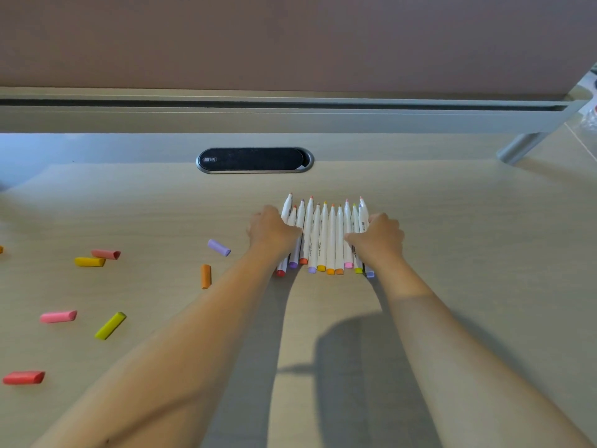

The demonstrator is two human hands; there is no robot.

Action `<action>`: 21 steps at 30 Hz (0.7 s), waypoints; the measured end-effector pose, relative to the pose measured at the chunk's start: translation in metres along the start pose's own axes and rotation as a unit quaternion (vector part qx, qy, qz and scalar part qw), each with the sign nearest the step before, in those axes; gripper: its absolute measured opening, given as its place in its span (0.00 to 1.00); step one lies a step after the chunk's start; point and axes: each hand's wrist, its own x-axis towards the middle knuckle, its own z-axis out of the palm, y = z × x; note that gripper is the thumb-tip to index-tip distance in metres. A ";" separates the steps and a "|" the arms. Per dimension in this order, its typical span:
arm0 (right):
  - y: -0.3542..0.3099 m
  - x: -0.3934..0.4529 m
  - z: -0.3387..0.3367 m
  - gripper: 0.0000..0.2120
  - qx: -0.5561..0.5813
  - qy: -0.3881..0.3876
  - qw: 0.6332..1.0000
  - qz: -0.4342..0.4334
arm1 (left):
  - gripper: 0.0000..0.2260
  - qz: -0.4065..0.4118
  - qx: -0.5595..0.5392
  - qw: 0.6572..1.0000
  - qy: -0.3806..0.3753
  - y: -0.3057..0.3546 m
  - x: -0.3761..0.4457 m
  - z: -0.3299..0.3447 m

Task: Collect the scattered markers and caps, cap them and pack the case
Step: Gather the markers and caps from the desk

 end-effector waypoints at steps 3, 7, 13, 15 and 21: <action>-0.005 -0.013 -0.007 0.19 -0.025 0.020 0.999 -0.022 | 0.20 0.032 -0.014 0.999 0.012 -0.004 -0.009 -0.012; -0.020 -0.039 -0.008 0.17 -0.026 0.044 0.993 -0.106 | 0.14 0.053 -0.048 0.997 0.033 -0.021 -0.024 -0.034; -0.041 -0.083 0.018 0.11 0.059 -0.027 0.987 -0.150 | 0.08 0.073 -0.064 0.994 0.040 -0.060 -0.043 -0.066; -0.045 -0.095 0.031 0.11 0.025 -0.026 0.987 -0.158 | 0.06 0.078 -0.041 0.995 0.042 -0.076 -0.045 -0.073; -0.059 -0.110 0.064 0.11 -0.112 -0.013 0.974 -0.198 | 0.10 0.062 0.066 0.995 0.035 -0.103 -0.048 -0.088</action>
